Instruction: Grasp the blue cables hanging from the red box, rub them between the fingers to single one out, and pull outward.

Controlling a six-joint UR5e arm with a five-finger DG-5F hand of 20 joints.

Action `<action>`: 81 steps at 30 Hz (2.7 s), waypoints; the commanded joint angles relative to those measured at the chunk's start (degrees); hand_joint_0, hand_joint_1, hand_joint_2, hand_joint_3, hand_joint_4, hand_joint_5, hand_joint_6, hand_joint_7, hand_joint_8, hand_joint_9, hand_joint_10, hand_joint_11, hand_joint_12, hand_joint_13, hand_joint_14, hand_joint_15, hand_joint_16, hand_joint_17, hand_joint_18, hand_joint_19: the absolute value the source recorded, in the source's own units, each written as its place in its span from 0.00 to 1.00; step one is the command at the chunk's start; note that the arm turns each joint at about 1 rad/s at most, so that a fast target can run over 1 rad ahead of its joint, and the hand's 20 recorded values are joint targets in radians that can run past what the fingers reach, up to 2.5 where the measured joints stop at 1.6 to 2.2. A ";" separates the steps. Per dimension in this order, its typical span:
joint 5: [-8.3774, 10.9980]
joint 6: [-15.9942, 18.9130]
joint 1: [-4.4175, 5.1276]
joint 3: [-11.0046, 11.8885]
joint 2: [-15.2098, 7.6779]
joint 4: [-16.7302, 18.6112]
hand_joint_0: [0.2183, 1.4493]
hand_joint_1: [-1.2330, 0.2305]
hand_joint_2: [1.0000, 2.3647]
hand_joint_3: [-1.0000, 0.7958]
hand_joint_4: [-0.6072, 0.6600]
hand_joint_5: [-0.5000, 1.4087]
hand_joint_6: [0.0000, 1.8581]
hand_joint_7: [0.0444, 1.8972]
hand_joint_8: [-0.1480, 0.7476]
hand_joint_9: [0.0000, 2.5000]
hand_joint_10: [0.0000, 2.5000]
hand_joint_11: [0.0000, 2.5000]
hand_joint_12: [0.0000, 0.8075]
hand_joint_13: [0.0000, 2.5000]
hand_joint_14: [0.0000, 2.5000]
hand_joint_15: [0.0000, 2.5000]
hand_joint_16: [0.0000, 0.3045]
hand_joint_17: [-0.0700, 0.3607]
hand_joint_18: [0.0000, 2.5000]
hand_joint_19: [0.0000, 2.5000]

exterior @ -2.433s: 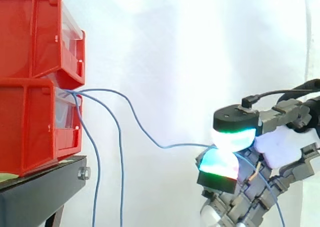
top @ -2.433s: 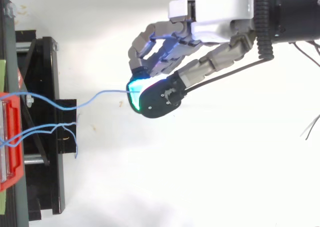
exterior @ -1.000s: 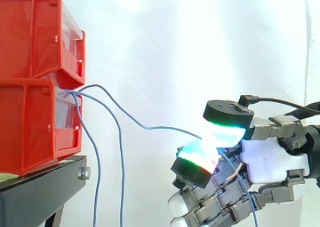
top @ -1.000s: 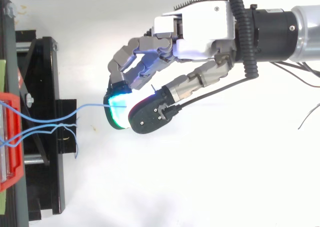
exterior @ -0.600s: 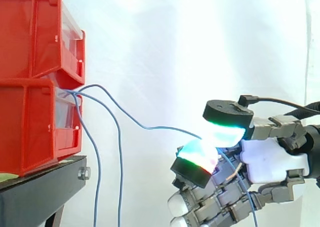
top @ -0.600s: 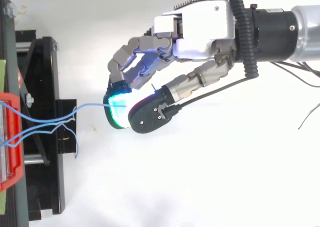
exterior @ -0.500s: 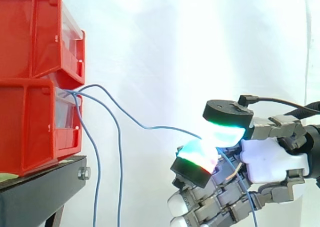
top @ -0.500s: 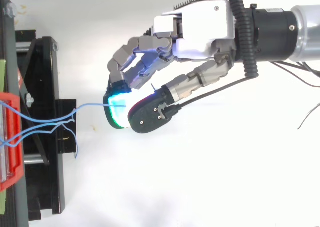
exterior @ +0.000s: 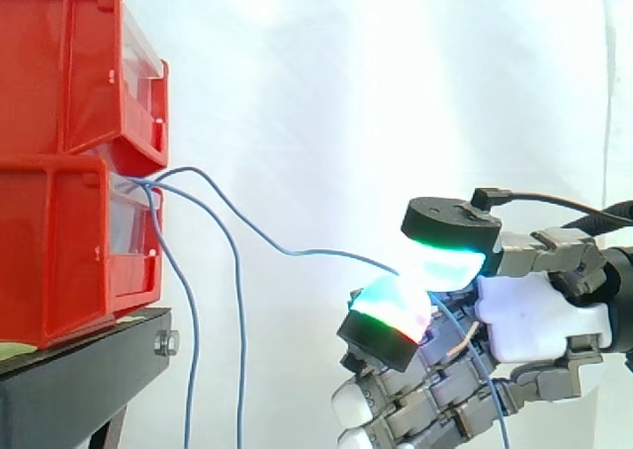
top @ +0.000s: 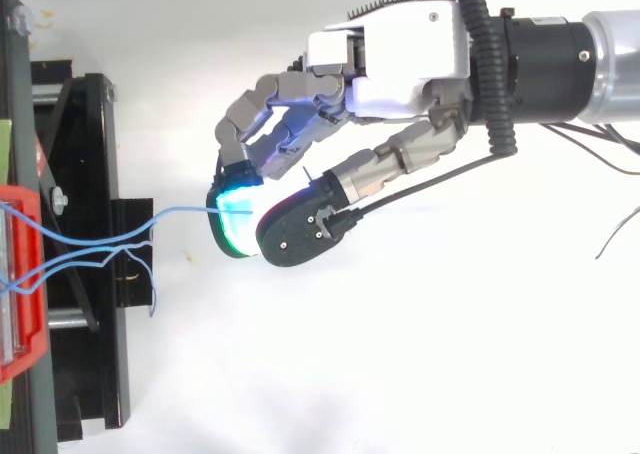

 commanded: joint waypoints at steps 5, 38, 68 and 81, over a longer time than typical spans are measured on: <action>0.00 0.00 0.01 -0.01 0.00 0.00 0.35 0.28 0.01 0.56 0.45 0.20 0.50 0.64 0.50 0.27 0.00 0.05 0.48 0.22 0.00 0.07 0.18 0.45 0.21 0.12; 0.00 0.00 0.01 -0.01 0.00 0.00 0.35 0.28 0.01 0.56 0.45 0.20 0.50 0.64 0.51 0.27 0.00 0.06 0.49 0.22 0.00 0.07 0.18 0.45 0.22 0.13; 0.00 0.00 -0.08 -0.01 0.00 0.00 0.35 0.28 0.01 0.56 0.45 0.20 0.50 0.64 0.50 0.27 0.00 0.06 0.49 0.23 0.00 0.08 0.18 0.45 0.22 0.13; 0.00 0.00 0.01 -0.01 0.00 0.00 0.35 0.28 0.01 0.56 0.45 0.20 0.50 0.64 0.51 0.27 0.00 0.06 0.49 0.23 0.00 0.08 0.18 0.45 0.22 0.13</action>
